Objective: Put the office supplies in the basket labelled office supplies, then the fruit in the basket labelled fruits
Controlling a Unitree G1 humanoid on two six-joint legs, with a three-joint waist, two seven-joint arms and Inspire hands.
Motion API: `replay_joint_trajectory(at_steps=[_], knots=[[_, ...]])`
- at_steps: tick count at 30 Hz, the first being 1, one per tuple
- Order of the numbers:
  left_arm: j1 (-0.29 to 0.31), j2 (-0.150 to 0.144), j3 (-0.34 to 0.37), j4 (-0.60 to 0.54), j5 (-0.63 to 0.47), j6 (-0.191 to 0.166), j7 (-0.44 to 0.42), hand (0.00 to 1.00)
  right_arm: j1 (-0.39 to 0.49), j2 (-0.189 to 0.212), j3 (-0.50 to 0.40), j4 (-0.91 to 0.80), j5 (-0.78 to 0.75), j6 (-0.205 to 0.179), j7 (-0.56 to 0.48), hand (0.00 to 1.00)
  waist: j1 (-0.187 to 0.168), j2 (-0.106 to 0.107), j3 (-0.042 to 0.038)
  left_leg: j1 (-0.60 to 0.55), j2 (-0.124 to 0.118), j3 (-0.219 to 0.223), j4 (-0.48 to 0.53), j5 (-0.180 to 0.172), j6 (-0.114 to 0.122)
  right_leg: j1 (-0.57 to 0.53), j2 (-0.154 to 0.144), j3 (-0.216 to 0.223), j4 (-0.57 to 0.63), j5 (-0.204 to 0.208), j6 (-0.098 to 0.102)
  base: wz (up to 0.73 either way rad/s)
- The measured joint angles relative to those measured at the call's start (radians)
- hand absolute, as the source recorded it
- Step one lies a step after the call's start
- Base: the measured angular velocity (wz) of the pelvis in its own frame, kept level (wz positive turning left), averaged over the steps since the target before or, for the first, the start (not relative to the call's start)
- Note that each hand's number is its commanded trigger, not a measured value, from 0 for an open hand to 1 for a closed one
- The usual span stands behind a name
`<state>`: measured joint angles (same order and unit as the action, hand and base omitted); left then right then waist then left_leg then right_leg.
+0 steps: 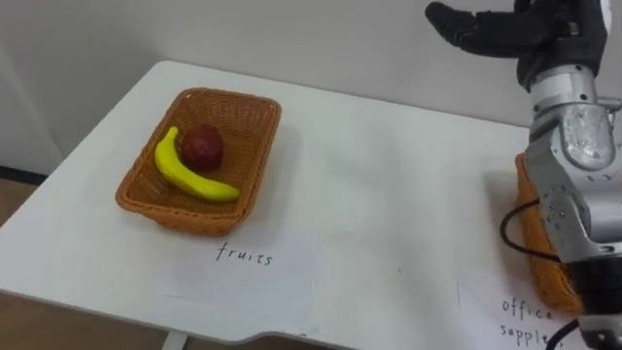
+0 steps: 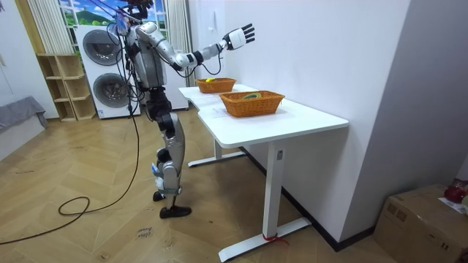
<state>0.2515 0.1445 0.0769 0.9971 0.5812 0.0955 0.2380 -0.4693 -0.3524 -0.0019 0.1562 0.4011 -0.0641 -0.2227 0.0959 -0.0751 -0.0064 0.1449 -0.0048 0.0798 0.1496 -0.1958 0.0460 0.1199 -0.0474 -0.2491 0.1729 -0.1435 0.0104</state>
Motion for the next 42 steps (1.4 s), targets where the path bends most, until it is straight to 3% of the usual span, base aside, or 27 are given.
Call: replay_joint_trajectory(at_steps=[6,8,13,18,27,42], knots=[[-0.013,0.002,0.000,0.001,0.000,-0.006,0.001,0.00,0.028,-0.002,-0.098,-0.075,0.036,-0.009,-0.054,0.00,-0.039,0.003,0.0008,0.005,0.001,0.003,-0.004,-0.001,0.000,-0.001,0.003,0.010,-0.001,0.000,0.000,-0.04],[-0.018,0.002,0.003,0.003,0.000,-0.016,0.018,0.00,0.064,-0.011,-0.144,-0.100,0.070,-0.010,-0.064,0.00,-0.045,0.003,-0.0002,0.005,0.004,0.013,-0.006,-0.003,-0.001,-0.007,0.008,0.034,-0.003,0.002,0.000,-0.16],[-0.004,0.001,0.031,0.004,-0.002,-0.016,0.047,0.00,0.077,-0.013,-0.191,-0.108,0.088,-0.010,-0.094,0.00,-0.078,0.017,0.0000,0.004,0.013,0.038,-0.006,-0.006,-0.005,-0.019,0.017,0.055,-0.003,0.008,-0.006,-0.17],[0.001,0.000,0.031,0.004,-0.001,-0.017,0.065,0.00,0.107,-0.018,-0.231,-0.134,0.142,-0.010,-0.111,0.00,-0.107,0.031,-0.0080,0.005,0.021,0.063,-0.008,-0.009,-0.010,-0.029,0.021,0.066,0.001,0.011,-0.011,-0.15],[0.013,0.002,0.039,0.003,-0.012,-0.039,0.083,0.00,0.191,-0.026,-0.308,-0.158,0.157,-0.010,-0.176,0.00,-0.136,0.009,-0.0003,0.003,0.036,0.111,-0.008,-0.016,-0.021,-0.058,0.040,0.111,0.012,0.017,-0.021,-0.17],[0.015,0.003,0.045,0.005,-0.078,-0.054,0.108,0.00,0.447,-0.025,-0.425,-0.205,0.182,-0.011,-0.304,0.00,-0.185,0.011,-0.0006,-0.011,0.043,0.139,-0.018,-0.018,-0.024,-0.090,0.053,0.144,0.015,0.018,-0.023,-0.05]])
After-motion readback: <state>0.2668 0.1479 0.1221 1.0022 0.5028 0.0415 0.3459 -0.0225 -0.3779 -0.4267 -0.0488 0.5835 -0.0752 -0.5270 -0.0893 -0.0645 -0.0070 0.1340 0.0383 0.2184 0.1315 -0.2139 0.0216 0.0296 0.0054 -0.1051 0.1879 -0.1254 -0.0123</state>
